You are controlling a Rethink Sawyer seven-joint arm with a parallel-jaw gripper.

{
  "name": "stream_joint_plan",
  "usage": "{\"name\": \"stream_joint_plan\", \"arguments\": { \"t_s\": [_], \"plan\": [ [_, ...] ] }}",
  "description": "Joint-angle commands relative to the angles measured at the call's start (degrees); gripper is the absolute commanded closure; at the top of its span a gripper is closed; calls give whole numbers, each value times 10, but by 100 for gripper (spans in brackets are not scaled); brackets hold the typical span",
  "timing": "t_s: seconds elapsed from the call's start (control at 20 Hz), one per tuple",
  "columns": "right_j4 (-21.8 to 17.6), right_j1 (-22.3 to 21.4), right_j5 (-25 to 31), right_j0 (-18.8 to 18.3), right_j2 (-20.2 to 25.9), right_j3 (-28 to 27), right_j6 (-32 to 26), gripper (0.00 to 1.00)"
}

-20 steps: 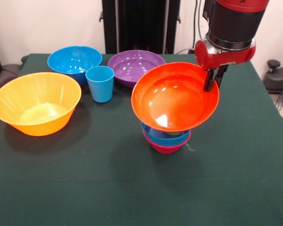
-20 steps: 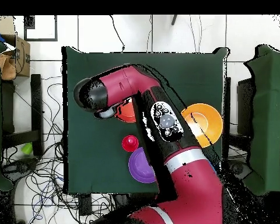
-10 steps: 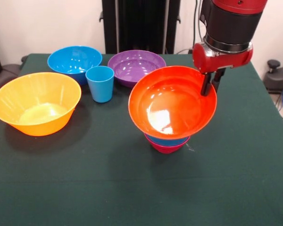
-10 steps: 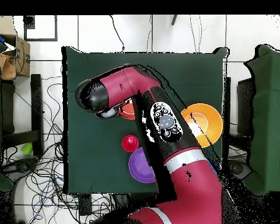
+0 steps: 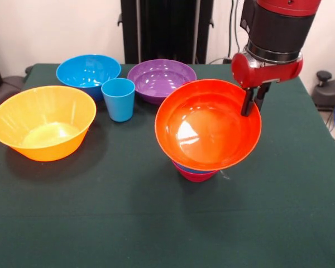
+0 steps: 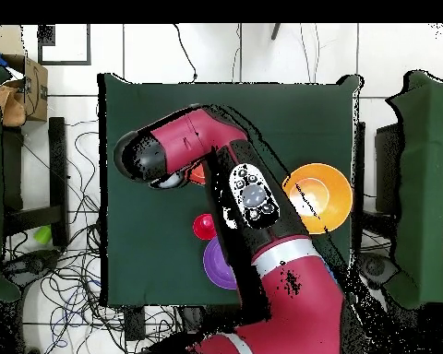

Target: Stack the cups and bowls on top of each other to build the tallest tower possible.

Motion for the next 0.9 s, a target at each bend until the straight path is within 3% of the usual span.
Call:
{"name": "stream_joint_plan", "arguments": {
  "t_s": [0.05,0.25,0.4,0.6,0.9],
  "plan": [
    [-29,-45,3,10,-42,100,-30,100],
    [60,-162,122,-23,-5,137,-114,100],
    [100,-206,164,-38,13,153,-139,100],
    [88,-204,138,-44,16,164,-132,100],
    [32,-156,75,-30,3,158,-86,100]
  ]
}}
